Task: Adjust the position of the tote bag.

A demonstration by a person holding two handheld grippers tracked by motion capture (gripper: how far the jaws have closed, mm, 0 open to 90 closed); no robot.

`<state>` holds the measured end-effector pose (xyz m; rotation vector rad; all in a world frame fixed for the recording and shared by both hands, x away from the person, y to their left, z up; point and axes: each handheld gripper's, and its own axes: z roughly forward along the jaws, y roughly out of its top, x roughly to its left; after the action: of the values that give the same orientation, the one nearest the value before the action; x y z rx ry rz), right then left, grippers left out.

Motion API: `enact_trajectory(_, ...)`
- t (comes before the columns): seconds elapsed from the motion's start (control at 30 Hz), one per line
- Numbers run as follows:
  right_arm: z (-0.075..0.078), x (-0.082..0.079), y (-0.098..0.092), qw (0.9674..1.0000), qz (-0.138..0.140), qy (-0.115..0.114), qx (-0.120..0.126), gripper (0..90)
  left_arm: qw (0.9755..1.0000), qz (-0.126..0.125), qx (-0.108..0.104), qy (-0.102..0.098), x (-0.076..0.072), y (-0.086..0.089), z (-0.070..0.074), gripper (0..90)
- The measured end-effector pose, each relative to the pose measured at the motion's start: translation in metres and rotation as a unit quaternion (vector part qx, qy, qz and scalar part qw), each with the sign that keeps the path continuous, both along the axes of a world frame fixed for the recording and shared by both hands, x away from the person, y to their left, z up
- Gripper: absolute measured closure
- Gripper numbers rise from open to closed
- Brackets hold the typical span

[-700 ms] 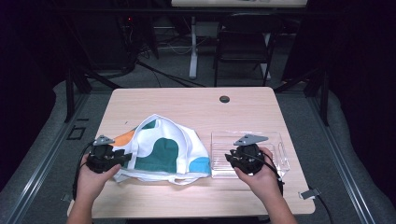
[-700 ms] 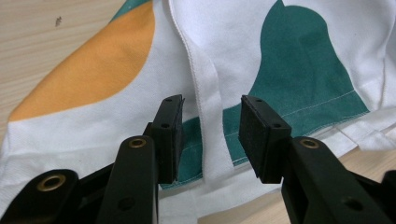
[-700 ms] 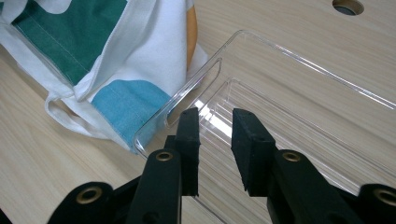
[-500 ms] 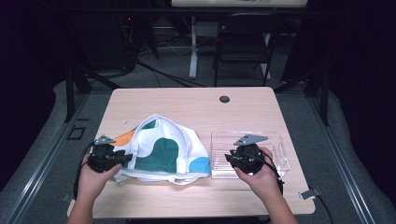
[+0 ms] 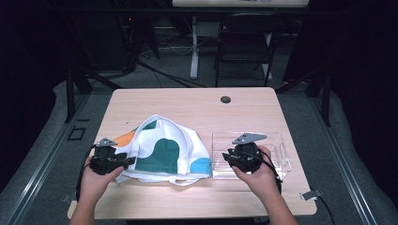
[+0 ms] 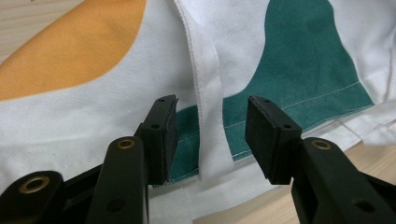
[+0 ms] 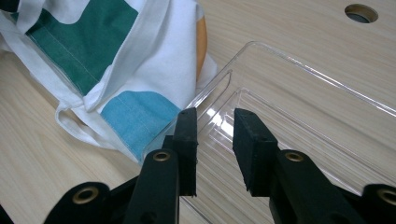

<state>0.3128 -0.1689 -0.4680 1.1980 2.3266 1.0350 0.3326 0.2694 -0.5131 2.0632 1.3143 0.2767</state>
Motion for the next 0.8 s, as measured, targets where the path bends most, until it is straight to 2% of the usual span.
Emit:
enact_trajectory(0.37,-0.001,0.001,0.0,1.0,0.002,0.004,0.003,70.5,0.9998,-0.008,-0.003,0.02,0.005,-0.003,-0.013,56.6)
enact_trajectory(0.5,-0.002,0.001,0.002,1.0,0.003,0.001,0.004,70.4,0.9993,-0.021,-0.003,0.03,0.005,-0.004,-0.016,58.2)
enact_trajectory(0.8,-0.002,0.002,0.004,0.9999,0.01,0.003,0.001,70.1,0.999,-0.032,-0.007,0.03,0.003,-0.005,-0.016,65.3)
